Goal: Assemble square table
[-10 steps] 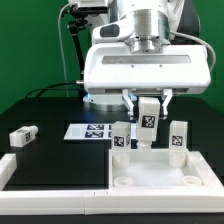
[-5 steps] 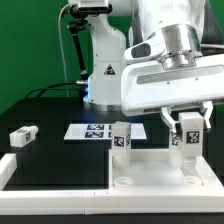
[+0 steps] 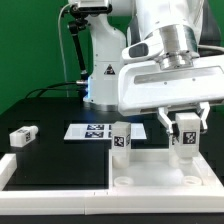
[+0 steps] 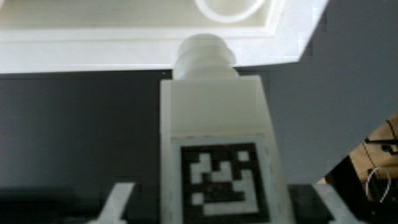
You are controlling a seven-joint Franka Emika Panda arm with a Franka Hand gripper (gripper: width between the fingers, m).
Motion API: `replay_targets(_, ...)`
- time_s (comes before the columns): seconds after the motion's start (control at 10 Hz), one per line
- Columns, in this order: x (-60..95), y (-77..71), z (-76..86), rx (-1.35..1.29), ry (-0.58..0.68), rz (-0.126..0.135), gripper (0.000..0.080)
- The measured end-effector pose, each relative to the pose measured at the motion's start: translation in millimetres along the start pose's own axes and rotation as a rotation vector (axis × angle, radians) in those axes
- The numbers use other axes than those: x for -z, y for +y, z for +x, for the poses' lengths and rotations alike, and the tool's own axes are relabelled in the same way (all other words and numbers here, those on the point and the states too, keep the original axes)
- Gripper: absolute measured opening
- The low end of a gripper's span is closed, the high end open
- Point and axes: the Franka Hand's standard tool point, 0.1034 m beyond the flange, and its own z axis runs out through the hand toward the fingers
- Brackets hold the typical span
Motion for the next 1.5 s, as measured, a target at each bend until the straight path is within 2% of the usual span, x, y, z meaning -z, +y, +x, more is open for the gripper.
replay_targets(0.2,-4.3,-5.8,-6.3,0.003,-0.011,0.005,0.0288)
replay_targets(0.7,-13.0,-8.4,-18.9,0.009,-0.033,0.008,0.0288)
replay_targets(1.0,-14.7,-18.0,-20.7,0.017,-0.032,0.02,0.0288)
replay_targets(1.5,-17.2,-11.4,-22.1,0.042,-0.037,0.014,0.0288)
